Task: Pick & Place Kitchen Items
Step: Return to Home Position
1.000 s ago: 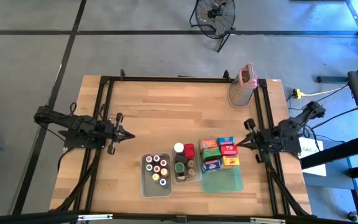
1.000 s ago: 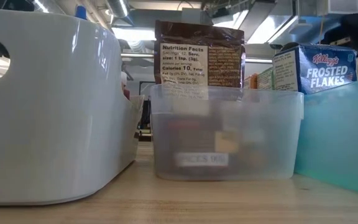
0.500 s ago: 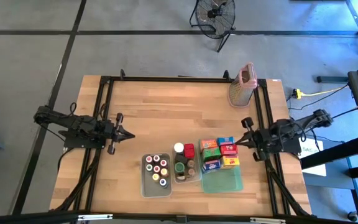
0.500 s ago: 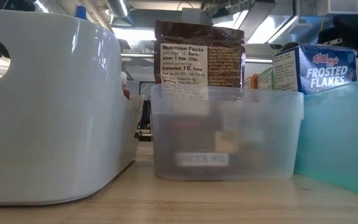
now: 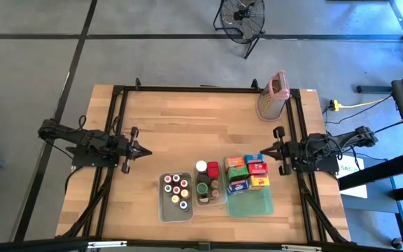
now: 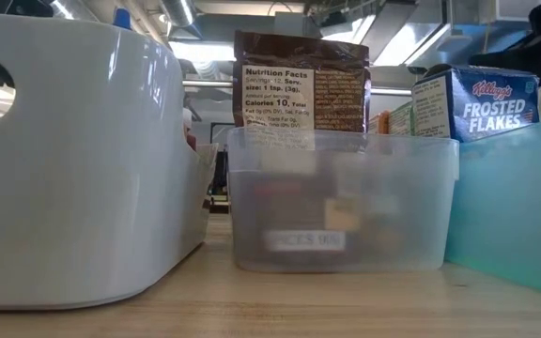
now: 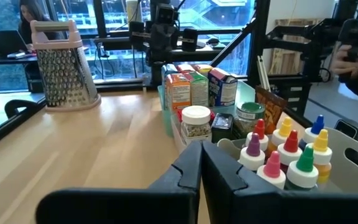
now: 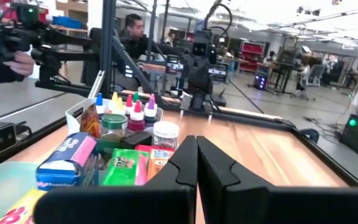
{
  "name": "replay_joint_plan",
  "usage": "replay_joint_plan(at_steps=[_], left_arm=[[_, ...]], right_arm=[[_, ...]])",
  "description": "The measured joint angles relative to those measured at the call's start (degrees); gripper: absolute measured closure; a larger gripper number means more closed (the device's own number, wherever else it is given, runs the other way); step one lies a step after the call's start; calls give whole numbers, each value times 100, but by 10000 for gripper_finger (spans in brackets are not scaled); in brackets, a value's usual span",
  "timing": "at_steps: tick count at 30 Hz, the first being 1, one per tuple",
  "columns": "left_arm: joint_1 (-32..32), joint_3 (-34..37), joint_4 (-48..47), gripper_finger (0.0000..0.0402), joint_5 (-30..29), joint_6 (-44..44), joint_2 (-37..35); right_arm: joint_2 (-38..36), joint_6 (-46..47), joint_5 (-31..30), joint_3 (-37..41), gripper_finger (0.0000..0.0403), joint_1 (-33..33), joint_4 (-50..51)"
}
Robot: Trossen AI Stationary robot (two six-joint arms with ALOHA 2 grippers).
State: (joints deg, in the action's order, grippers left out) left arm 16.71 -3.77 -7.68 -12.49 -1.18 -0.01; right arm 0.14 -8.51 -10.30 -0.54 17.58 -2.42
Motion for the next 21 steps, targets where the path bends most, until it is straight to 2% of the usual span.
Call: replay_joint_plan(at_steps=[7,21], left_arm=[[0,0,0,400,-2,500,0],[0,2,0,392,0,344,0]], right_arm=[[0,56,0,0,401,-44,-15],[4,56,-7,0,401,-44,5]])
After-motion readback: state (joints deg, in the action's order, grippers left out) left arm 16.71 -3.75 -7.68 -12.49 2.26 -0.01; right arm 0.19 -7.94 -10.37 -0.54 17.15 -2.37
